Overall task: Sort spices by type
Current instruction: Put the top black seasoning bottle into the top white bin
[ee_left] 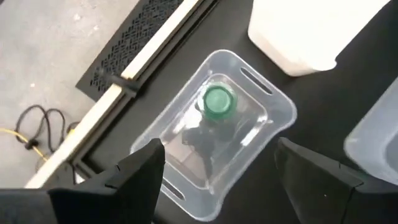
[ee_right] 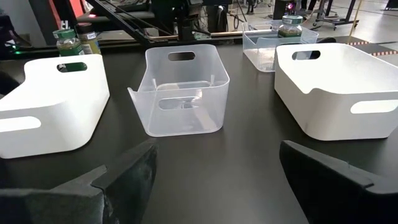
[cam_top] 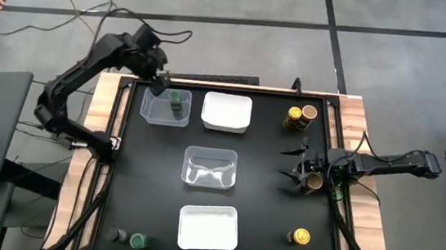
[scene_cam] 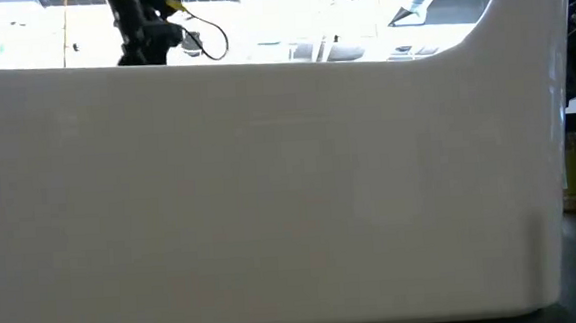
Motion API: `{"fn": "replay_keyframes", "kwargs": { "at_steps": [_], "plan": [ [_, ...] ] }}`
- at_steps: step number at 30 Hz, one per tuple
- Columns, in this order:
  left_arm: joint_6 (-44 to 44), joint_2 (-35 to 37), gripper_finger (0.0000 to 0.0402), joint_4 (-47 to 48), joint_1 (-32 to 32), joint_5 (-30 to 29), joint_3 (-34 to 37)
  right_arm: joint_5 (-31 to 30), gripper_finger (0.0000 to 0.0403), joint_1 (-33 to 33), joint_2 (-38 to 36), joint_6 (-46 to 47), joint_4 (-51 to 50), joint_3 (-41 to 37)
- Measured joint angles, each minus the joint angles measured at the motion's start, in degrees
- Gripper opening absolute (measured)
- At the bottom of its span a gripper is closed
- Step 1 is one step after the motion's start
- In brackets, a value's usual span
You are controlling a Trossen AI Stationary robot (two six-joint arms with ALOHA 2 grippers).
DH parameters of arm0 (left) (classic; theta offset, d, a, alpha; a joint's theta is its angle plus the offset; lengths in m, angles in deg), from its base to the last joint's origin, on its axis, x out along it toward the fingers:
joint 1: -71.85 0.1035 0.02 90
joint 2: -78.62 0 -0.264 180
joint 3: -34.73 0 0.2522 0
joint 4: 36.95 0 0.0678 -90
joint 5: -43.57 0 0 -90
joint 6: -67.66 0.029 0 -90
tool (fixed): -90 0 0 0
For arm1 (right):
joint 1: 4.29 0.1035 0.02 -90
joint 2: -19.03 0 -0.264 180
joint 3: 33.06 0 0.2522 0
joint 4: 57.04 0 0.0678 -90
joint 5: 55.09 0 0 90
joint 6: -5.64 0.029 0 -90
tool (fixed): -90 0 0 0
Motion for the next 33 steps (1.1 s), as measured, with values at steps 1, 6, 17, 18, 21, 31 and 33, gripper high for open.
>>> {"fn": "replay_keyframes", "kwargs": {
  "at_steps": [1, 6, 17, 18, 21, 31, 33],
  "plan": [
    [-1.63, 0.99, 0.029, 0.58, -0.33, -0.02, 0.0, -0.02, 0.0364, 0.0, 0.0, 0.0, -0.01, 0.01],
    [-8.9, 5.74, 0.029, 2.25, -2.67, -0.29, 1.68, -0.02, 0.0364, 0.0, 0.0, 0.0, -0.02, 0.02],
    [-17.49, 11.49, 0.0291, -0.16, -8.73, -2.82, 9.34, 0.0, 0.0364, 0.01, -0.02, 0.02, -0.01, 0.01],
    [-17.34, 11.64, 0.0291, -0.74, -9.24, -3.19, 10.03, -0.01, 0.0364, 0.01, 0.0, 0.0, -0.02, 0.0],
    [-16.24, 11.75, 0.0291, -2.39, -10.54, -3.3, 12.09, 0.0, 0.0364, 0.0, -0.02, 0.02, 0.0, 0.0],
    [-1.54, 11.66, 0.0291, -13.11, -12.53, -3.59, 15.5, -0.02, 0.0364, 0.0, -0.02, 0.02, 0.0, 0.02],
    [2.58, 11.61, 0.0291, -15.46, -12.51, -3.68, 15.7, 0.0, 0.0364, 0.0, -0.01, 0.01, 0.0, 0.02]
  ]
}}
